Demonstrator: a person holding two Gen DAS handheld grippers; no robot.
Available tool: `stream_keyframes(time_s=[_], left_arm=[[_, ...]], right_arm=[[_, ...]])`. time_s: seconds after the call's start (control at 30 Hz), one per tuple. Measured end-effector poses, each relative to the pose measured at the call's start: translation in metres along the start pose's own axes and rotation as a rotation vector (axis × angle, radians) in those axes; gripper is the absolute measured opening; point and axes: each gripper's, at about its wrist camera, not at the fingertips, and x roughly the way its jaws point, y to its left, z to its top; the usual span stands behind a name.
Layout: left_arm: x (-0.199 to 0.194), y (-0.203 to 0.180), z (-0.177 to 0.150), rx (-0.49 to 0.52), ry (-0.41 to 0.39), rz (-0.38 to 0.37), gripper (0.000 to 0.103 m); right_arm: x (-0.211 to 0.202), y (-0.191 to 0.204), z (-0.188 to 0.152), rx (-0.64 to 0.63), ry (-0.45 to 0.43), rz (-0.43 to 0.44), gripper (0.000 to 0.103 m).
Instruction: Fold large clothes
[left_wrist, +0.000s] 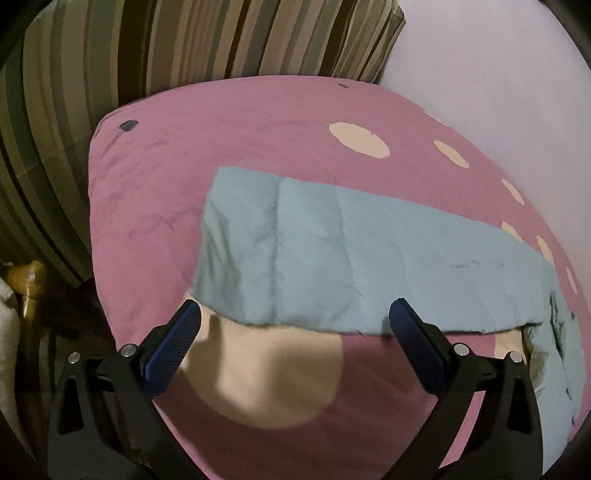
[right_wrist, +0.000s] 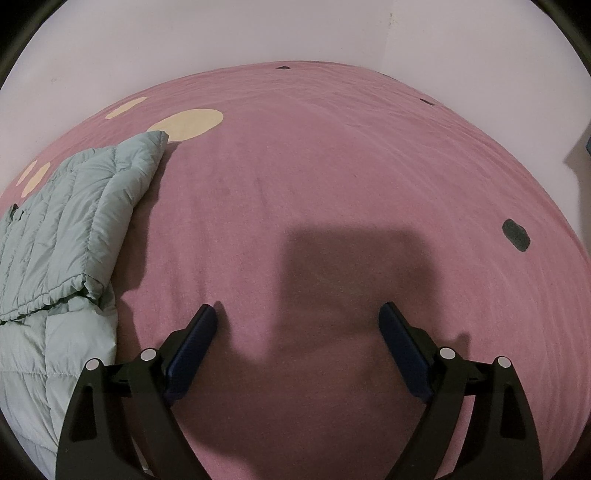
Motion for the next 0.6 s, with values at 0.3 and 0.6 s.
stream_keyframes(time_s=[0.3,0.6], left_arm=[[0.010,0.019,-0.004,-0.190,0.056,-0.227,0.089],[0.028,0.044,0.013,-0.382,-0.043,-0.250,0.057]], right_arm=[[0.001,-0.001,0.000,0.000,0.000,0.001,0.089],[0.001,0.000,0.000,0.001,-0.001,0.000,0.089]])
